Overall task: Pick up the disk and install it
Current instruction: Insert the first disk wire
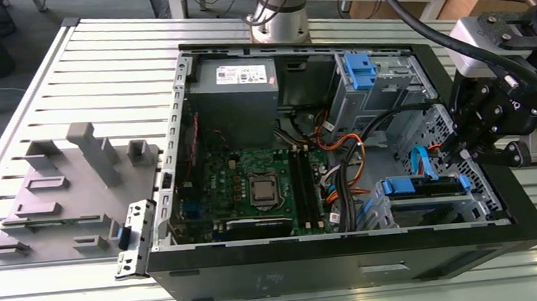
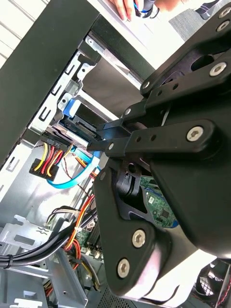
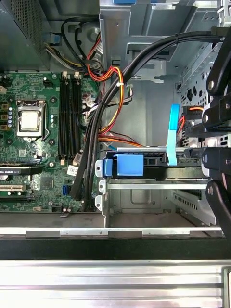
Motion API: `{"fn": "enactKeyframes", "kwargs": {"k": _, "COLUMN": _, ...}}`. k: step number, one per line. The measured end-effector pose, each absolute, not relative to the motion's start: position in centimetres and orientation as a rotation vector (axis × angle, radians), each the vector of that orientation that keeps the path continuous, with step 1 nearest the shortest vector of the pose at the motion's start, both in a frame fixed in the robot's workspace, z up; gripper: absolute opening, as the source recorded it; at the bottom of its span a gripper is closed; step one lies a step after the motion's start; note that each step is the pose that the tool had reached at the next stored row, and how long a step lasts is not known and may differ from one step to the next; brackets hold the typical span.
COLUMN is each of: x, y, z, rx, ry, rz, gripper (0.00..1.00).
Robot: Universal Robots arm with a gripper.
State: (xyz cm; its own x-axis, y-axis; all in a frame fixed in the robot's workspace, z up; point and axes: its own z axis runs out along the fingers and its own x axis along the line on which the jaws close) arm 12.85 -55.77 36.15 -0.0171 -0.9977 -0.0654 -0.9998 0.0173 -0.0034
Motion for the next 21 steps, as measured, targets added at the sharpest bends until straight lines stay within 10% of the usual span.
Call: {"fn": "enactKeyframes", "kwargs": {"k": 21, "x": 12.8, "y": -57.2, "z": 36.1, "rx": -2.167, "ry": 2.205, "rz": 0.067, "gripper": 0.24}}
